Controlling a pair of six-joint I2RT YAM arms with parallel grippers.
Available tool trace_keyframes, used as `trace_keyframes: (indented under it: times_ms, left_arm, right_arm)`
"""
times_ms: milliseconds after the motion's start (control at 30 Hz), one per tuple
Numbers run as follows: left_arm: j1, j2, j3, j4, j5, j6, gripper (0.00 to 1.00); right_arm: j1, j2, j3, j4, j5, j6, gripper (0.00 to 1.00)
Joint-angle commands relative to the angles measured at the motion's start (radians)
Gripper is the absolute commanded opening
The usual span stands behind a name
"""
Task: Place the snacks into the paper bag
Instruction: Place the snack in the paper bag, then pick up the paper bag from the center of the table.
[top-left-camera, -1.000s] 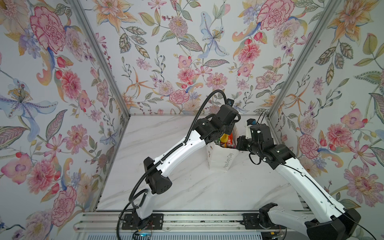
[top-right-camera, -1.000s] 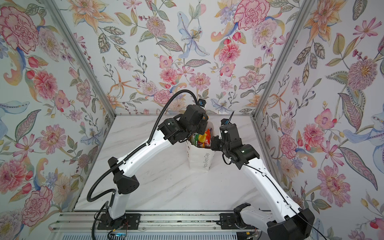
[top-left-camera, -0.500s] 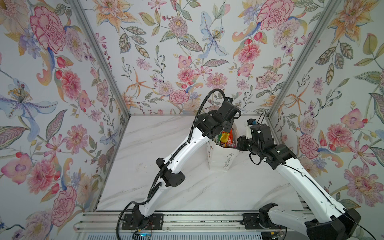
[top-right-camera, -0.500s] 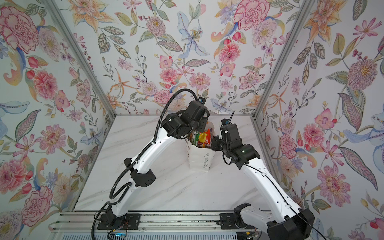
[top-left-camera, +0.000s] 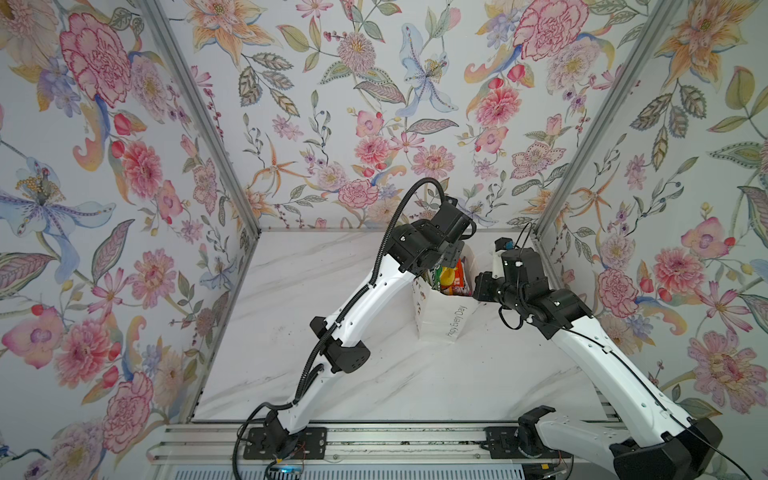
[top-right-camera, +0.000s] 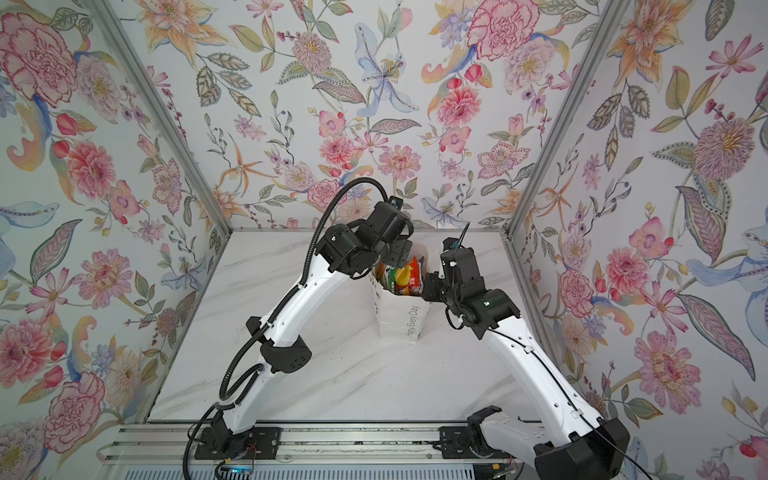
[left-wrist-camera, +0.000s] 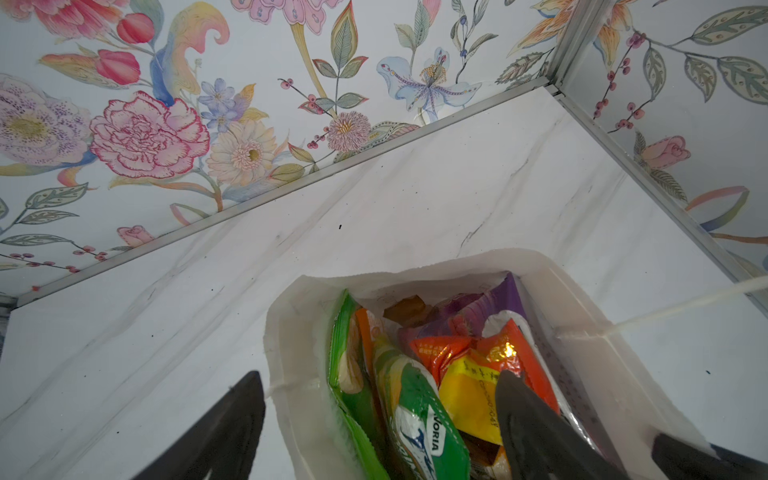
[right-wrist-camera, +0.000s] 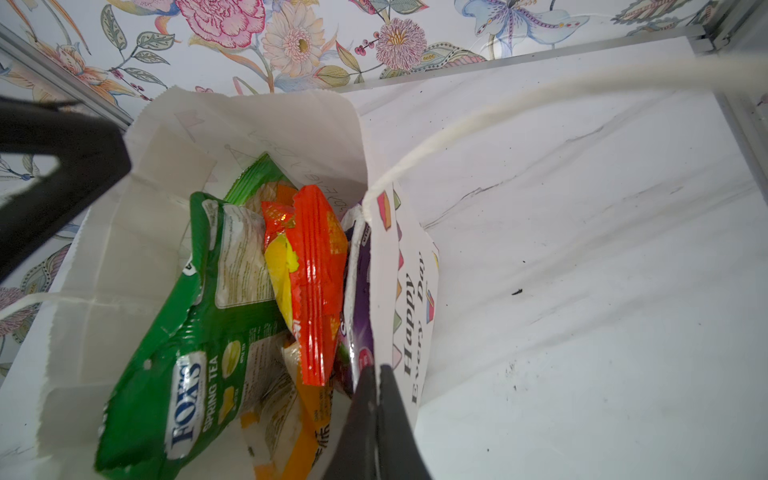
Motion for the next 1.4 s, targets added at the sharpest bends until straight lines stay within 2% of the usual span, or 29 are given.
trace_keyframes:
  times_ms: [0, 233, 333, 500, 567, 667, 967, 1100, 1367]
  left_arm:
    - [0.016, -0.089, -0.013, -0.057, -0.064, 0.018, 0.90]
    - [0.020, -0.297, -0.327, -0.053, -0.112, 0.044, 0.99]
    - [0.018, -0.390, -0.471, -0.025, -0.105, 0.068, 0.99]
    - [0.026, -0.598, -0.780, 0.172, 0.041, 0.108, 0.99]
    - [0.042, -0.680, -0.938, 0.302, 0.111, 0.085, 0.99]
    - [0.087, -0.719, -1.068, 0.435, 0.220, 0.014, 0.97]
    - [0.164, -0.667, -1.193, 0.650, 0.365, -0.123, 0.78]
    - [0.164, -0.620, -1.180, 0.662, 0.388, -0.140, 0.70]
    - [0.165, -0.518, -1.122, 0.613, 0.371, -0.129, 0.47]
  right_arm:
    - [-0.006, -0.030, -0.001, -0.008, -0.008, 0.000, 0.00]
    - [-0.006, -0.020, 0.000, -0.008, -0.010, 0.000, 0.00]
    - [-0.005, -0.016, 0.001, -0.006, -0.012, -0.003, 0.00]
    - [-0.006, -0.015, -0.003, -0.001, -0.014, -0.002, 0.00]
    - [-0.005, -0.016, -0.013, 0.005, -0.017, 0.002, 0.00]
    - [-0.005, -0.012, -0.015, 0.012, -0.021, 0.010, 0.00]
    - [0.008, -0.012, -0.011, 0.013, -0.021, 0.012, 0.00]
    - [0.012, -0.010, -0.016, 0.013, -0.024, 0.011, 0.00]
    - [0.040, 0.004, 0.012, 0.017, -0.027, 0.015, 0.00]
